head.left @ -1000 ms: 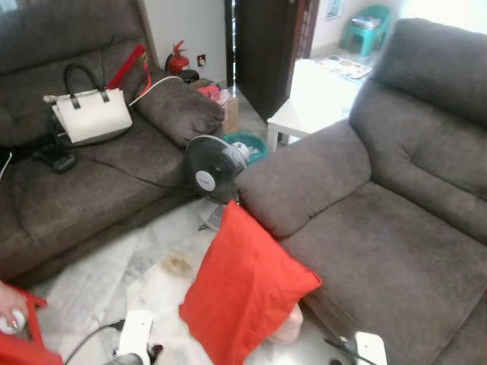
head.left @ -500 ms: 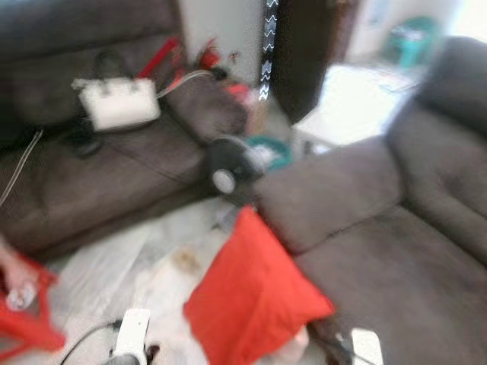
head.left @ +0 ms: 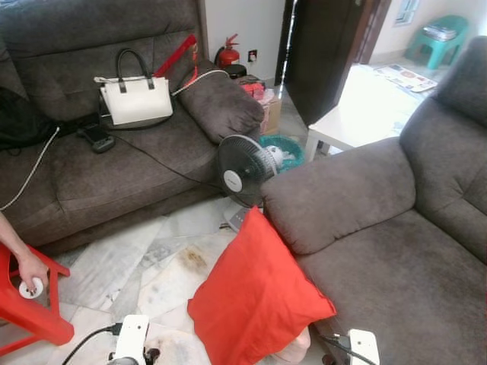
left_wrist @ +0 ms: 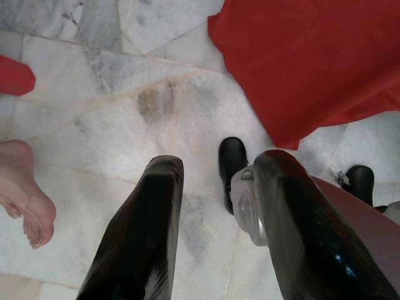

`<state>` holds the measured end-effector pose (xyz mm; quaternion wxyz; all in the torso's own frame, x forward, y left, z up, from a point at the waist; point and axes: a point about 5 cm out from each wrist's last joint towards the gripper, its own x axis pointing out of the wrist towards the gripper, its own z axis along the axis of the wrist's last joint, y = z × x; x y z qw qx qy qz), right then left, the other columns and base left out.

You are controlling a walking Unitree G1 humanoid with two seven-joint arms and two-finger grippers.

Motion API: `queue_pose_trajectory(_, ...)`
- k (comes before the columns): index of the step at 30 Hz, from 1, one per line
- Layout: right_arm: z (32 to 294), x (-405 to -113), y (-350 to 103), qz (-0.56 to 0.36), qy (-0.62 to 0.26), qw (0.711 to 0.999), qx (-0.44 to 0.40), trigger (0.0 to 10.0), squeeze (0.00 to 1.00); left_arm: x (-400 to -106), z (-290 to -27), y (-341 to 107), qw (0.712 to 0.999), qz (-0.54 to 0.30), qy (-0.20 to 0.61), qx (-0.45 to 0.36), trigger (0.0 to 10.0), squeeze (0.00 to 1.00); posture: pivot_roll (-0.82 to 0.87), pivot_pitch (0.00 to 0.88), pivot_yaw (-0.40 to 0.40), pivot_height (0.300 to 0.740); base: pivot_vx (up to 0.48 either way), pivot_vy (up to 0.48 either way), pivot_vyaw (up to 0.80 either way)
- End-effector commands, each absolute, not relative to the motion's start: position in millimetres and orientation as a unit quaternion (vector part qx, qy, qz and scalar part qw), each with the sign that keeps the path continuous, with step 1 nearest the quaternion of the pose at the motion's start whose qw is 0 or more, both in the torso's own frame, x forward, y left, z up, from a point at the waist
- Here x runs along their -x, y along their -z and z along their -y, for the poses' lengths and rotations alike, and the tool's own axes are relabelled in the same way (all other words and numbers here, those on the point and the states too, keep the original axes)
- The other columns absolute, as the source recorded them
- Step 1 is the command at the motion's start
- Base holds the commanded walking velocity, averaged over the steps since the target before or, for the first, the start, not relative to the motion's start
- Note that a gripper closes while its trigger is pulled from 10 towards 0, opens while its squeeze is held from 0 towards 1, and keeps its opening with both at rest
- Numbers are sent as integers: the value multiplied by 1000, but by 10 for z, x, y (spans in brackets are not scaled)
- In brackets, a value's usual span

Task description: Move the pillow to the sofa from floor

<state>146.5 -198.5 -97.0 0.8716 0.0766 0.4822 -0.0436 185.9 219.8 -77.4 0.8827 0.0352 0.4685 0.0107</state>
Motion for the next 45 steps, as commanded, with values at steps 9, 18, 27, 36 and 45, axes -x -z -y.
queue_pose_trajectory(9, 1987, -1463, 971, -480, 54, 872, -82, 10000, 0, -1867, -2219, 761, 887, -460, -7, -46, 10000, 0, 99, 18, -27, 740, 0, 0, 0)
queue_pose_trajectory(18, 2013, -1529, 914, -429, 66, 898, -71, 10000, 0, -2118, -2189, 582, 930, -358, -15, -81, 10000, 0, 100, 23, -23, 740, 0, 0, 0)
queue_pose_trajectory(27, 2086, -2512, 129, -150, 66, 985, -58, 10000, 0, -3062, -1986, -314, 990, -103, -8, -100, 10000, 0, 93, 34, -16, 740, 0, 0, 0)
queue_pose_trajectory(36, 2089, -2607, -242, -19, 64, 997, -37, 10000, 0, -3222, -1809, -852, 993, 57, 16, -100, 10000, 0, 87, 31, -17, 740, 0, 0, 0)
queue_pose_trajectory(45, 2113, -2351, -536, 48, 72, 996, -17, 10000, 0, -3046, -1771, -1139, 984, 134, 20, -113, 10000, 0, 88, 28, -7, 740, 0, 0, 0)
